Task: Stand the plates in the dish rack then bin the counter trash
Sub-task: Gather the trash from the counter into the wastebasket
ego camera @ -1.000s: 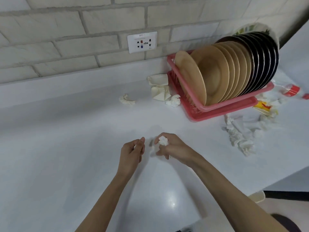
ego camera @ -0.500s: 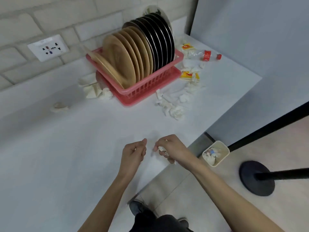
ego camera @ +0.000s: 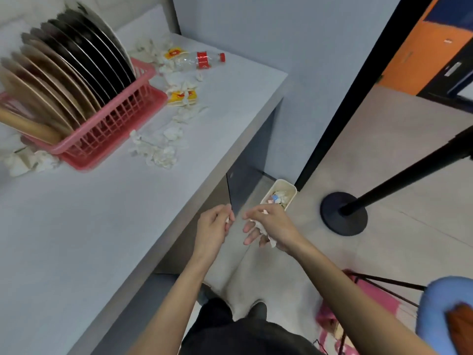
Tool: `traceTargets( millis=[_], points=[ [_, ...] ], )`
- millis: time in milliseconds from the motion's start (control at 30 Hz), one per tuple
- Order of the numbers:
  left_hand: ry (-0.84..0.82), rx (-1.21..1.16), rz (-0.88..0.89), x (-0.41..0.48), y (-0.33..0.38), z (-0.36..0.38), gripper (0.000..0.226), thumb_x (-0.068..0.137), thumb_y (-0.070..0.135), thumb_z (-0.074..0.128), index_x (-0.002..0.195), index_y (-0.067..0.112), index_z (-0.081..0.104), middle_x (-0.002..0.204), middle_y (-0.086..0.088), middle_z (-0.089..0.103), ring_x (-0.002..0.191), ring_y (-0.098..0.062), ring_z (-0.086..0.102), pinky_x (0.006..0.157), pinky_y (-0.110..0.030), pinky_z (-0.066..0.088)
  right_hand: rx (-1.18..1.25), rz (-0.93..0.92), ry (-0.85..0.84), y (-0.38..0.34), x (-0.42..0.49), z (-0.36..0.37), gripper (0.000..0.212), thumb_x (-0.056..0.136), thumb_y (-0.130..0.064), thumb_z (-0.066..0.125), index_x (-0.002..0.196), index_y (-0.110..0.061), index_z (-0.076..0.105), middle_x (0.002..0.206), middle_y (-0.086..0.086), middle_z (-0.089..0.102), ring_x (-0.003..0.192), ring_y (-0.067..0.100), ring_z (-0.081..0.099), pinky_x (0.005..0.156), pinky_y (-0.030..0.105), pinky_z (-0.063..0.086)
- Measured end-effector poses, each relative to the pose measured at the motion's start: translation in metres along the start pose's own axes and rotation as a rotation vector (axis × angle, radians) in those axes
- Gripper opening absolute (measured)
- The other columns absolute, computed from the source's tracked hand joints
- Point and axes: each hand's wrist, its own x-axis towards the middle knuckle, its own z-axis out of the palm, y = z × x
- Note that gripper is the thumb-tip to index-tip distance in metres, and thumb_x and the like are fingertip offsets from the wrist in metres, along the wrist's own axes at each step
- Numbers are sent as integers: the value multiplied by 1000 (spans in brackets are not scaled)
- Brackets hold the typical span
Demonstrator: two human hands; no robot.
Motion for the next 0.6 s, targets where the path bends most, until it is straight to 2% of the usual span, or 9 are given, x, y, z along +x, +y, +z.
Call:
traceTargets(
  millis=[100, 200, 300, 400, 533, 600],
  points=[
    [-62, 44, 14, 5, 3, 21, 43, 102, 30, 52, 64, 10, 57, 52, 0, 41, 46, -11, 32, 42, -21, 26, -94, -32, 51, 10, -2, -23, 34, 97, -30, 59, 81, 0, 64, 65, 17, 65, 35, 21, 51, 35, 18, 30],
    [-106, 74, 24, 14, 6, 39, 45, 101, 31, 53, 61, 11, 56, 51, 0, 43, 44, -9, 33, 42, -18, 28, -139, -41, 139, 18, 0, -42, 44, 94, -40, 62, 71, -2, 64, 53, 12, 54, 32, 17, 35, 37, 19, 25],
    [-144, 124, 25, 29, 6, 53, 51, 102, 32, 51, 54, 14, 47, 47, 4, 39, 43, -7, 32, 44, -16, 28, -162, -48, 204, 21, 6, -56, 51, 93, -43, 62, 58, -6, 58, 47, 8, 47, 33, 17, 35, 37, 20, 27],
    [-189, 132, -22, 48, 6, 65, 54, 102, 36, 49, 52, 19, 38, 47, 8, 32, 44, -7, 28, 44, -15, 26, -164, -23, 289, 20, 20, -70, 60, 95, -46, 56, 46, -13, 45, 42, 1, 43, 38, 15, 36, 39, 20, 29],
    [-241, 155, -77, 85, 6, 79, 55, 101, 36, 50, 52, 19, 33, 49, 7, 29, 45, -6, 27, 46, -14, 27, -32, 60, 382, 13, 41, -90, 49, 100, -37, 46, 59, -9, 43, 49, 1, 38, 41, 11, 34, 38, 18, 26],
    [-271, 143, -118, 106, 6, 85, 56, 102, 35, 51, 51, 20, 31, 49, 7, 27, 46, -7, 25, 46, -15, 25, -46, 82, 413, 8, 51, -101, 42, 100, -27, 44, 63, -7, 44, 52, 3, 38, 38, 8, 31, 38, 17, 26]
  ],
)
